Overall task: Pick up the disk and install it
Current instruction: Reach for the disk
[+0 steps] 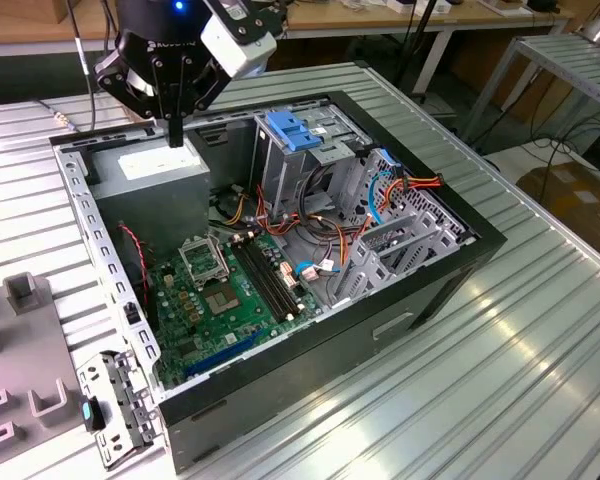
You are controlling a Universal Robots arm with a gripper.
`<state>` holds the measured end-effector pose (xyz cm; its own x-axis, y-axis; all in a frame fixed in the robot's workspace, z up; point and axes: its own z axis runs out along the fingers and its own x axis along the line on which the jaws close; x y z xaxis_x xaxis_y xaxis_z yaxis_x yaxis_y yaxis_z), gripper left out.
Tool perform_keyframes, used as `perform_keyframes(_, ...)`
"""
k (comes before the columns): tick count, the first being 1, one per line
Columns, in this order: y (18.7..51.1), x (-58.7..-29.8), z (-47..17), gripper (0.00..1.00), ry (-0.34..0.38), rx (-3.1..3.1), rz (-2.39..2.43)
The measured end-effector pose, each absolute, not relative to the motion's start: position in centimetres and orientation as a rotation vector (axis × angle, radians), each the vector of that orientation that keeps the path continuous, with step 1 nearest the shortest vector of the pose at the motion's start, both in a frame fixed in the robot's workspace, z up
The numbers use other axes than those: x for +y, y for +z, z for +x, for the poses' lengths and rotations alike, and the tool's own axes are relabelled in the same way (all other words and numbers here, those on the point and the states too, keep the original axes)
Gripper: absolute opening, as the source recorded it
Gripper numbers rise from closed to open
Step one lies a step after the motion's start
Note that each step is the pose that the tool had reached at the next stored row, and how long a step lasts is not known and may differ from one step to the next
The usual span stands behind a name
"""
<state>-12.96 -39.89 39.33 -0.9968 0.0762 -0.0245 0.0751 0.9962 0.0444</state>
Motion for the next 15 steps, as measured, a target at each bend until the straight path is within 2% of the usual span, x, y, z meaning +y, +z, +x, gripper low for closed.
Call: perform_keyframes(15,39.33,-39.89,-13.70,0.11,0.068,3.112,0.118)
